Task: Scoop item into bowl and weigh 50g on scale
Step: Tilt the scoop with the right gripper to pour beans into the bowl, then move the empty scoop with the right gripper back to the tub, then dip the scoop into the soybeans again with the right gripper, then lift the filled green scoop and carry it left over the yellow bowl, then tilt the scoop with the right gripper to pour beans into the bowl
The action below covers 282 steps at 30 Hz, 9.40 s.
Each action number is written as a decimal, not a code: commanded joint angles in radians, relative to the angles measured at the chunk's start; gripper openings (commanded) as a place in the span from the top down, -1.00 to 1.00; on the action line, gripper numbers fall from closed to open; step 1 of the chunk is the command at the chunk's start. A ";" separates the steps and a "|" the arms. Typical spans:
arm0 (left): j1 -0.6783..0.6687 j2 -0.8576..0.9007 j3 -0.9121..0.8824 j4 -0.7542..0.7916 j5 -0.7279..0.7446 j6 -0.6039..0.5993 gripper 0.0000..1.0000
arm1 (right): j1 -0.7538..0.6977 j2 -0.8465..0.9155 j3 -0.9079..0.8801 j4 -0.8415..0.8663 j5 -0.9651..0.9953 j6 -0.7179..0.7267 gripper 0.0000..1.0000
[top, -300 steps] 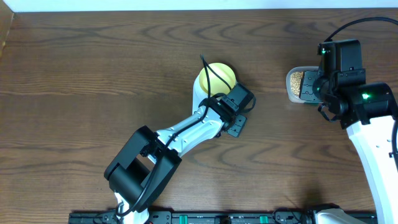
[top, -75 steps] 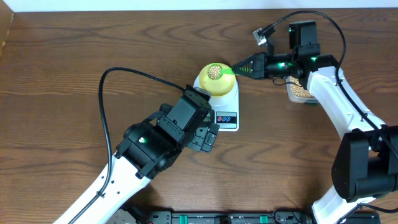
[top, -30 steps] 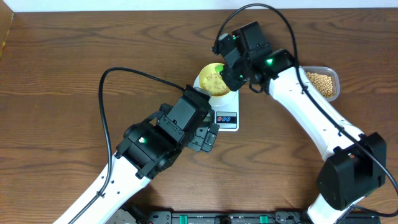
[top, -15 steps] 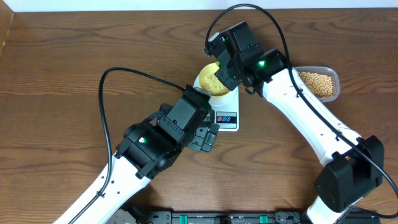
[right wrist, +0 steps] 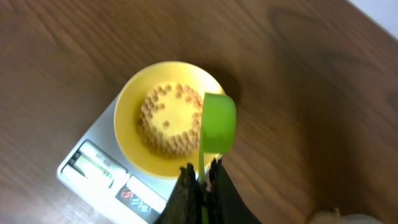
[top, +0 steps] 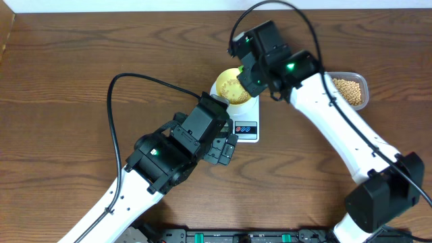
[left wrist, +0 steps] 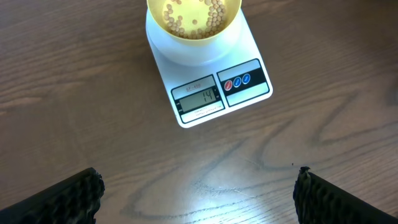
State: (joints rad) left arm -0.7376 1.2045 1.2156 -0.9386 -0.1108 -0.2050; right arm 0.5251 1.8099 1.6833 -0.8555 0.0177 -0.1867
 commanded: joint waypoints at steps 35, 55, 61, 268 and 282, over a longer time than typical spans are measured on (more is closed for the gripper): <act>0.003 0.002 0.011 -0.003 -0.010 0.013 -1.00 | -0.481 -0.099 -0.161 -0.217 0.283 0.427 0.98; 0.003 0.002 0.011 -0.003 -0.010 0.013 -1.00 | -0.507 -0.097 -0.383 0.048 0.210 0.381 0.98; 0.003 0.002 0.011 -0.003 -0.010 0.013 -1.00 | -0.506 -0.097 -0.437 0.113 0.128 0.379 0.98; 0.003 0.002 0.011 -0.003 -0.010 0.013 -1.00 | -0.243 0.013 -0.226 0.274 -0.544 0.069 0.97; 0.003 0.002 0.011 -0.003 -0.010 0.013 -1.00 | -0.137 0.013 -0.112 0.161 -0.310 -0.048 0.98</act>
State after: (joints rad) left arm -0.7372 1.2045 1.2156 -0.9386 -0.1108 -0.2050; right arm 0.3737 1.8252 1.5421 -0.6846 -0.3611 -0.1894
